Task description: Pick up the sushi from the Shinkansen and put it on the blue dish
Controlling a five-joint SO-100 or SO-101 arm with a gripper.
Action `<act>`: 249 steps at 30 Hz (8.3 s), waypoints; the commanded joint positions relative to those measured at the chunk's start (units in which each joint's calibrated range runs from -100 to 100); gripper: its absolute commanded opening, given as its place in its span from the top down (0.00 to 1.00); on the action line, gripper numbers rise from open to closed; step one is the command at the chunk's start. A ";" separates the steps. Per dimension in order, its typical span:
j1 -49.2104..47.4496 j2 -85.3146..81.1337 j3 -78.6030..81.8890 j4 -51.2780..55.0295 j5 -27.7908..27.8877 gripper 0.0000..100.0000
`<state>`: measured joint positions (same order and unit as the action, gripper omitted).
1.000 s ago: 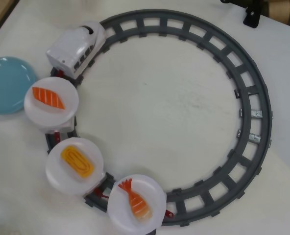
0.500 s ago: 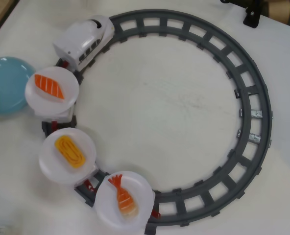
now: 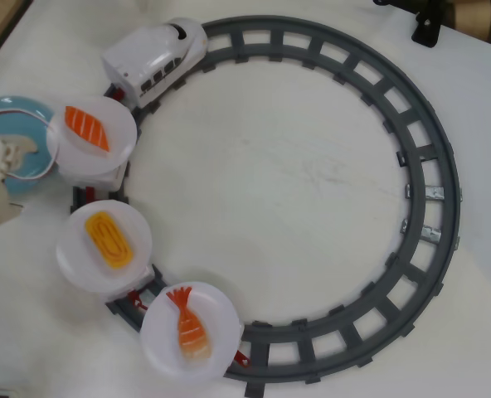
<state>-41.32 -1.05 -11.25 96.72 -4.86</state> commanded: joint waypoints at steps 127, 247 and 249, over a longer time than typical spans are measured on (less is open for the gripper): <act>6.81 12.38 -11.29 2.43 47.96 0.97; -8.86 -16.57 14.50 2.51 10.93 0.77; -8.86 -19.14 18.02 2.43 10.93 0.83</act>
<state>-50.14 -14.89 3.29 98.24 6.47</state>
